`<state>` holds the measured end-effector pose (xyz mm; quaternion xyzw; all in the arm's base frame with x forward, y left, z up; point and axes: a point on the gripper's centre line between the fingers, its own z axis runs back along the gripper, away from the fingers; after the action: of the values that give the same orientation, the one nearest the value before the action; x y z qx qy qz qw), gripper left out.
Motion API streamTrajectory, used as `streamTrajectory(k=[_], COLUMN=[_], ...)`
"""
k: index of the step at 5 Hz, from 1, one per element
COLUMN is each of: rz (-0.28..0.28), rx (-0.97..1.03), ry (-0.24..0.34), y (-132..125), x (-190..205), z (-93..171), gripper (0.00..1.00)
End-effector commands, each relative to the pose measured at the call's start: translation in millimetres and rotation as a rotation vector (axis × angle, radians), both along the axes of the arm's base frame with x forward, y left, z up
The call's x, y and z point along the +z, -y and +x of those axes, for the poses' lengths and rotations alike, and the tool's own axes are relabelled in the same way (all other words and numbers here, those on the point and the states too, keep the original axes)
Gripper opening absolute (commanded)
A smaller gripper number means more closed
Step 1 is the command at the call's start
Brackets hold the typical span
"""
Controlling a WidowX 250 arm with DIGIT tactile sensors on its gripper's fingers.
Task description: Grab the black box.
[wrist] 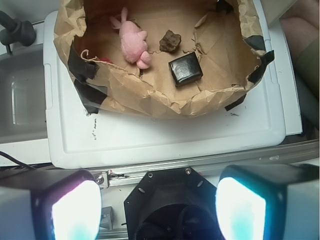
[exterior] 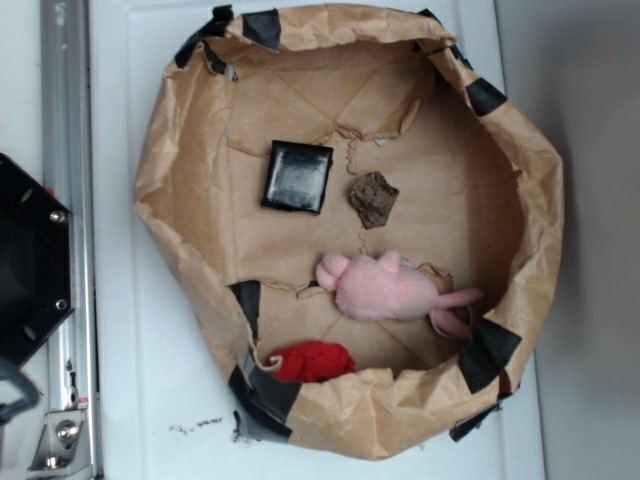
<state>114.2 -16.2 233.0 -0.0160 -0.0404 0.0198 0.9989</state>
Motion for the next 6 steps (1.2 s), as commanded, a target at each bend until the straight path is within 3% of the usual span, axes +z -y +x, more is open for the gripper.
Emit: streamTrajectory(k=[1,3,6], rz=[0.0,0.03,0.036], rx=[0.0,0.206,0.173], ry=[0.0,-0.026,0.078], y=[0,-6,-28], x=[0,-20,-77], z=[0,67,136], gripper=[1.0,1.0,1.0])
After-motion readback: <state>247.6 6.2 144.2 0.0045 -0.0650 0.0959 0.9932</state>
